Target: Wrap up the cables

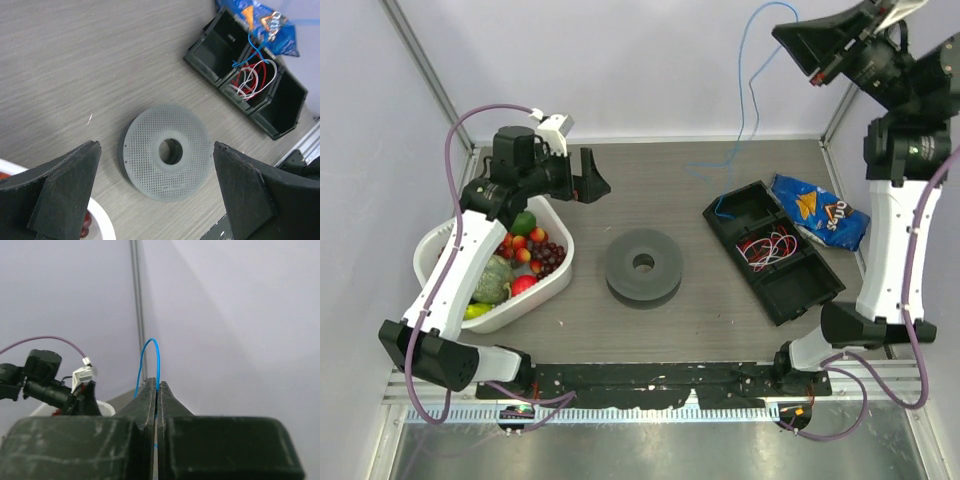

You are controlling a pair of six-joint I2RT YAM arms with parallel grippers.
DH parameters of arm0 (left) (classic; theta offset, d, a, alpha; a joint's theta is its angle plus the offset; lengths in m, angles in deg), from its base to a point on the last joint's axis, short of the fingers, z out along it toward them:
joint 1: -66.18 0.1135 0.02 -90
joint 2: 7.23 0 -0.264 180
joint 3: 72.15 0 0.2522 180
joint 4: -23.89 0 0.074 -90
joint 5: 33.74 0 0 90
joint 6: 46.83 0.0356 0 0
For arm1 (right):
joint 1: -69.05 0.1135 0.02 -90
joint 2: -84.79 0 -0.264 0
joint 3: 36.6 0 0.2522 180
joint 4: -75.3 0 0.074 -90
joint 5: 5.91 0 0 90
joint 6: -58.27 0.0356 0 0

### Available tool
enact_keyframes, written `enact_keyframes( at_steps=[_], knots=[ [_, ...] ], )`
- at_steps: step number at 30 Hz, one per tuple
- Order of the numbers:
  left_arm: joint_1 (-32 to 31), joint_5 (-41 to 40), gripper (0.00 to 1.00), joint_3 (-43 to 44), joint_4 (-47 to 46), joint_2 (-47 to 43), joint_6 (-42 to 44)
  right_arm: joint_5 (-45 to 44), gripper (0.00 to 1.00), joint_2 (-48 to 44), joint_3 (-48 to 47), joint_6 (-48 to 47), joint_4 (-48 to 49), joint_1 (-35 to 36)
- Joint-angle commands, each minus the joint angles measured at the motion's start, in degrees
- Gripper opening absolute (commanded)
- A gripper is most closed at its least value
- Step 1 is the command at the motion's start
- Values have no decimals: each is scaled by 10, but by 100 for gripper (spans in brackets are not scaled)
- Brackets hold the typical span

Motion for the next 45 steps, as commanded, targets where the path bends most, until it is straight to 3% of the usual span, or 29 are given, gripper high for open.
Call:
enact_keyframes(
  at_steps=[1,6,15,22,35,41,45],
  knots=[
    [13,57,100,-7,-78,-39,-19,7,1,54,-53,151,127,42],
    [14,92,100,-52,-152,-70,-25,-32,1,83,-102,105,89,126],
    [14,160,99,-130,-187,-98,40,-87,1,101,-83,71,108,180],
    [12,273,96,-210,-237,-138,95,-131,1,117,-96,61,111,227],
    [11,227,90,-289,-323,-196,96,-318,1,87,-36,20,110,307],
    [-14,208,90,-320,-349,-198,139,-358,1,87,-25,5,110,328],
    [-48,201,90,-336,-391,-187,211,-381,1,93,-24,5,99,340]
  ],
)
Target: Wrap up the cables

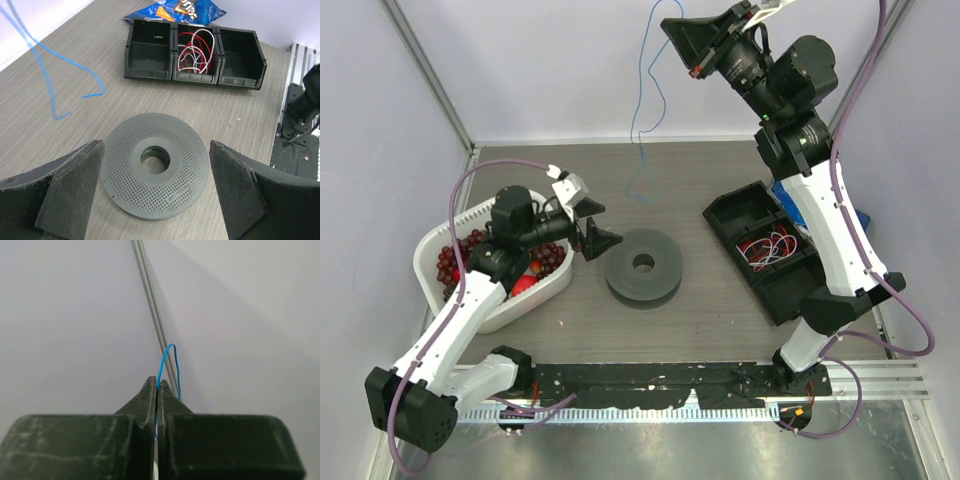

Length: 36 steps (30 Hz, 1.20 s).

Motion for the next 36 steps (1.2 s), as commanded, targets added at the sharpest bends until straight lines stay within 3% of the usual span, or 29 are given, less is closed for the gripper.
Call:
enact_keyframes(
  at_steps=[1,5,10,13,22,30,36],
  knots=[
    [-28,17,90,-15,-84,5,101,-47,1,-18,0,-11,12,16],
    [-31,53,90,-12,-97,16,217,-60,1,-14,0,1,-1,23],
    [-30,81,86,56,24,68,337,-79,1,-15,8,3,-10,31],
    [-34,94,83,78,51,91,361,-96,1,-17,13,7,-11,38],
    [-103,-8,76,114,140,125,416,-123,1,-18,28,10,-16,58],
    [-146,-139,66,129,129,179,428,-143,1,-21,39,11,-20,78],
    [-146,-183,64,139,115,226,496,-153,1,-23,53,10,-24,89]
  ],
)
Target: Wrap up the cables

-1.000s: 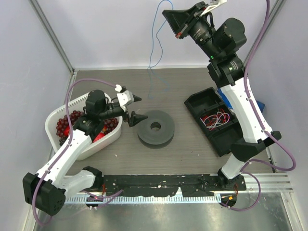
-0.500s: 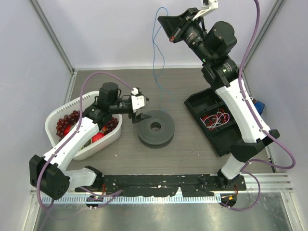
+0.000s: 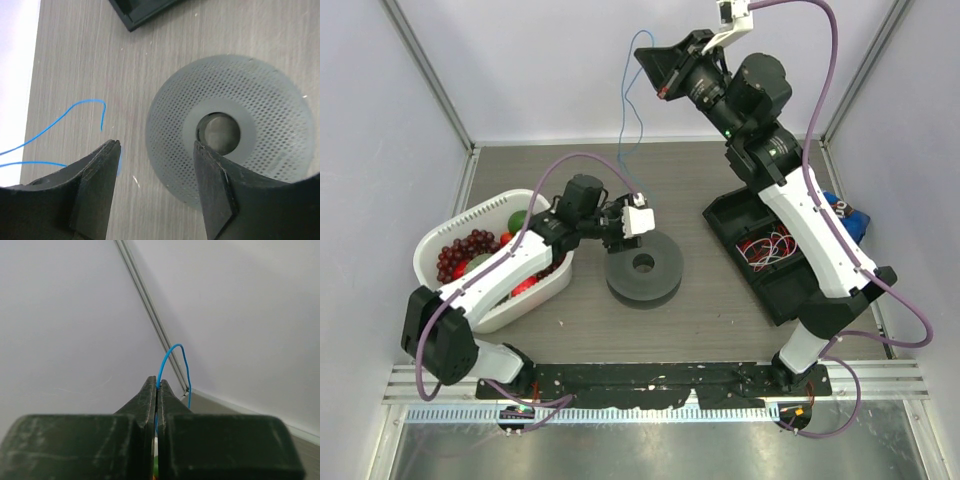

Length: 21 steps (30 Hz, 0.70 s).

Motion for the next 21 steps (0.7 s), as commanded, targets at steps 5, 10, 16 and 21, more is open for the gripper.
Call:
enact_keyframes(
  at_steps=[5,10,16,21],
  knots=[
    [9,-48,63,50,-25,67,87,-24,1,-26,16,6,9,14],
    [9,-47,63,92,-24,119,88,-32,1,-38,38,7,10,16],
    [10,-62,58,123,3,166,97,-38,1,-47,54,13,10,18],
    [8,-57,54,136,39,190,113,-41,1,-48,58,25,8,19]
  ],
)
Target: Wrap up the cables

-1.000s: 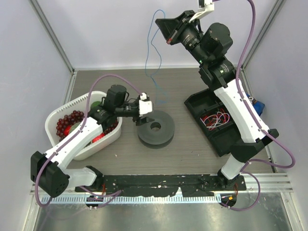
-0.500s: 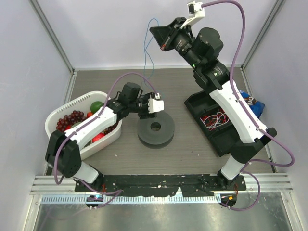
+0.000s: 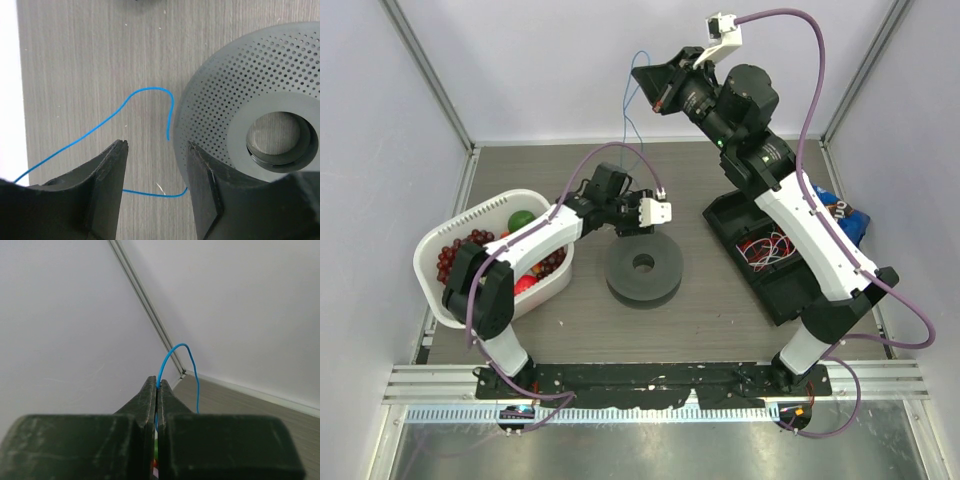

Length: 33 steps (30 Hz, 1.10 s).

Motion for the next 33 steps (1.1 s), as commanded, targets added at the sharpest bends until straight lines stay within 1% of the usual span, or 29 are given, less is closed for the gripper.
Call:
enact_keyframes(
  at_steps=[1,8,10,18,23,24,27,29,33],
  knots=[
    [1,1,53,28,28,14,24,-13,1,-30,-3,17,23,5],
    [1,-15,52,41,42,43,50,-13,1,-32,1,17,22,9],
    [0,-22,47,51,49,55,53,-13,1,-32,1,19,23,10],
    [-3,-40,46,80,49,87,32,-14,1,-30,-2,22,25,15],
    [-7,-52,44,82,48,96,29,-14,1,-28,-1,24,26,18],
    [-10,-55,43,83,47,100,28,-14,1,-26,-2,26,26,17],
    [-12,-54,36,88,45,108,26,-14,1,-27,-4,29,25,17],
    [-13,-55,33,95,45,114,20,-14,1,-28,-3,29,24,18],
    [-14,-55,33,107,43,123,13,-14,1,-29,0,30,22,17]
  ],
)
